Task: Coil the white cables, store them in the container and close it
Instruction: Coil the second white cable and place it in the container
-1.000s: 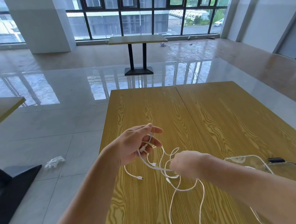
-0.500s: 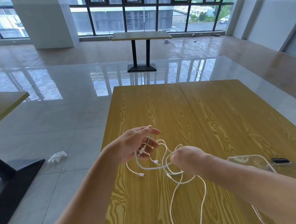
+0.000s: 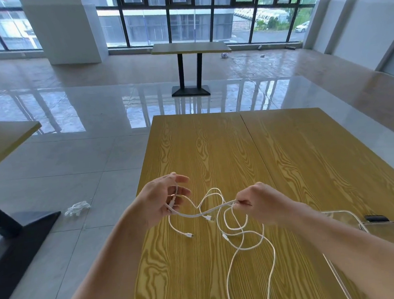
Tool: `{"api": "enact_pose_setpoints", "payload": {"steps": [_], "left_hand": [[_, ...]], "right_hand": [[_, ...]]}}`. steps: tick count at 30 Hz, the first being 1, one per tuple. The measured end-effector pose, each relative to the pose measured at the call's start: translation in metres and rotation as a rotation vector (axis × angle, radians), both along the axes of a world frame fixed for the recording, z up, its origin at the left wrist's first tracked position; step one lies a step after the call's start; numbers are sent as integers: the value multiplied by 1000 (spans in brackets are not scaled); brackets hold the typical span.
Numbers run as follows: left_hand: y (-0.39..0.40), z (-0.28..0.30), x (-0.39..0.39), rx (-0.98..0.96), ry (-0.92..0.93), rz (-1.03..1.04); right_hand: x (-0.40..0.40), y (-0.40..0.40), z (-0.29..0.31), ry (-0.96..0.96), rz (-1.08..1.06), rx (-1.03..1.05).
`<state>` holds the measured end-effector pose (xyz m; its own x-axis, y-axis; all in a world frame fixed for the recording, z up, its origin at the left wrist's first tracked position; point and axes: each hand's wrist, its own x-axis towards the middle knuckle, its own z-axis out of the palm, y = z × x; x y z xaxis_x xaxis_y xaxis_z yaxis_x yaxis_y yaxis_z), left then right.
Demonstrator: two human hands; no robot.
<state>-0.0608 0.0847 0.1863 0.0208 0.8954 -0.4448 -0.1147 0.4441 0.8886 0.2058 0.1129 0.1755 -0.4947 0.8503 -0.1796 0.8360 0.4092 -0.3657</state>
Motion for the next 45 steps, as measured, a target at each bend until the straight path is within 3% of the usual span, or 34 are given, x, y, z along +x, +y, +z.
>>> {"api": "enact_pose_setpoints", "payload": {"steps": [5,13,17,20,26,30,34,45], "left_hand": [[4,-7,-2,-68,-96,144],[10,4,-1,-53,-73,155],[9,19,3,-25,-70,5],[7,32,8,11,-81,-110],[3,43,13,104,32,-236],[2,37,18,176,203,-227],[7,25,22,268,307,-114],[7,20,45,391,224,-36]], "right_hand": [[0,-5,18,290,-14,-416],[-15,-24,41,352,180,-837],[-32,-36,39,170,236,-791],[-41,-39,31,72,189,-598],[-39,-22,15,134,-21,-264],[-33,-12,16,296,-219,-202],[-31,-12,23,566,-380,-307],[-43,-34,39,1231,-472,-501]]}}
